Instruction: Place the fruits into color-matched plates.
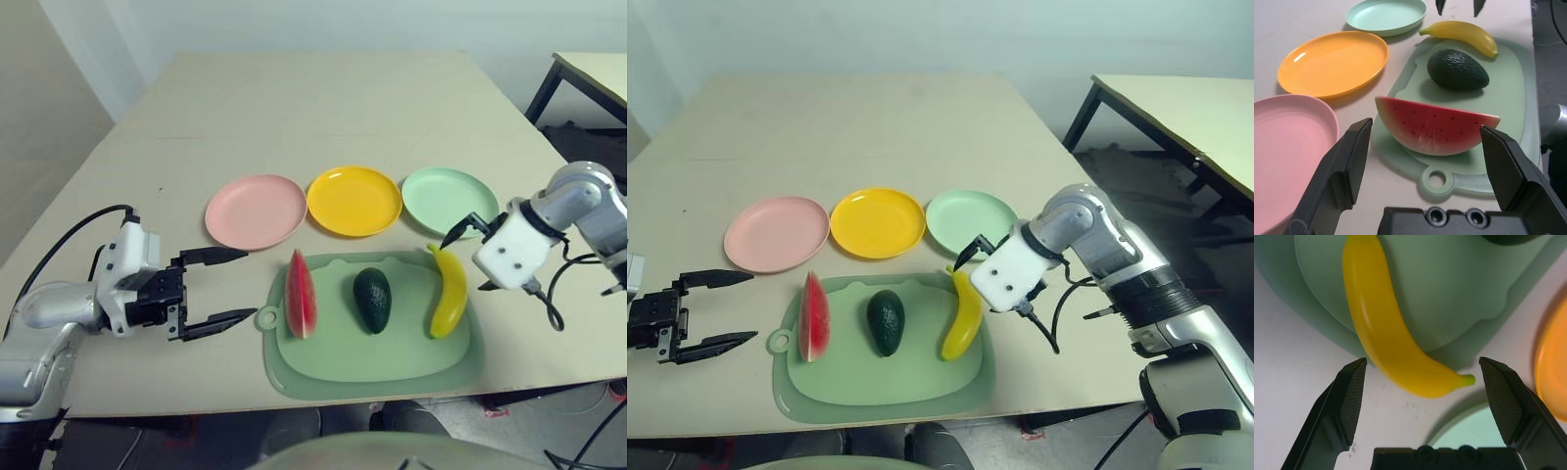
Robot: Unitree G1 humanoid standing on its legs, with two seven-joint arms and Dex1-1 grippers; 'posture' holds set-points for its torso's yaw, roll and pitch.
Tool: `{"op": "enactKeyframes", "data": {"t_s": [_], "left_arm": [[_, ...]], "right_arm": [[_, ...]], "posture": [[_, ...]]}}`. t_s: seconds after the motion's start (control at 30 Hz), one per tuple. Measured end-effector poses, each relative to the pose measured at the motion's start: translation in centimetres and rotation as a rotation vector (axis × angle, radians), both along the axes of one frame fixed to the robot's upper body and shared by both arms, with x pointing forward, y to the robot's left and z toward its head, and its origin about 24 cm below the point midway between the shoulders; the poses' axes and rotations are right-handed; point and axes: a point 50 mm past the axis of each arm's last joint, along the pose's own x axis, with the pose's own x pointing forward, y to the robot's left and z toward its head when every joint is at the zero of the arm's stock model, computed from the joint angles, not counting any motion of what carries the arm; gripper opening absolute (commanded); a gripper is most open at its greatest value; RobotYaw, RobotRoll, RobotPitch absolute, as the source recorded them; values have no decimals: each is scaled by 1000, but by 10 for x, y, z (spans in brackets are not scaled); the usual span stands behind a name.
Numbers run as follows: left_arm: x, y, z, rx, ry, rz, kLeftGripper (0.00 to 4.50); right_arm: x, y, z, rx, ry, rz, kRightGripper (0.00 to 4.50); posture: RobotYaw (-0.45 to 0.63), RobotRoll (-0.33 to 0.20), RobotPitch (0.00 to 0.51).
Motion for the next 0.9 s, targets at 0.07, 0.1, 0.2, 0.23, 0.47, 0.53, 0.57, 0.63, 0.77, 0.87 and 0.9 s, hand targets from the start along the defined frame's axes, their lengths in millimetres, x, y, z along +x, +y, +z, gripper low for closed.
{"op": "enactKeyframes", "data": {"t_s": [0.07, 0.1, 0.2, 0.23, 0.47, 0.53, 0.57, 0.63, 0.77, 0.87, 0.9], "left_arm": [[0, 0, 1, 0, -3, 5, 4487], [1, 0, 1, 0, -4, 5, 4487], [2, -1, 2, 2, -11, 3, 4487], [2, -1, 4, 2, -17, 2, 4487], [6, -2, 9, 6, -43, -6, 4487], [6, -2, 9, 8, -44, -6, 4487], [6, -2, 9, 8, -44, -6, 4487], [6, -2, 9, 9, -44, -6, 4487], [6, -2, 9, 14, -43, -5, 4500], [6, -2, 8, 23, -42, -1, 4500], [6, -2, 8, 24, -42, 0, 4500]], "right_arm": [[-2, 0, -5, -19, 15, 5, 4500], [-4, -1, -9, -28, 27, 4, 4500], [-5, -5, -18, -75, 42, -11, 4500], [-5, -7, -19, -93, 39, -20, 4500], [0, -9, -29, -123, 25, -56, 4500], [0, -7, -33, -118, 28, -63, 4500], [0, -6, -34, -113, 30, -63, 4500], [1, -3, -36, -103, 33, -66, 4500], [1, 0, -36, -99, 37, -77, 4202], [-2, 2, -38, -98, 48, -81, 3479], [-3, 2, -39, -99, 56, -83, 3093]], "posture": [[181, 0, 0], [180, 0, 0], [177, 0, 0], [177, 0, 0], [183, 0, 0], [186, 0, 0], [187, 0, 0], [188, 0, 0], [190, 0, 0], [190, 0, 0], [190, 0, 0]]}}
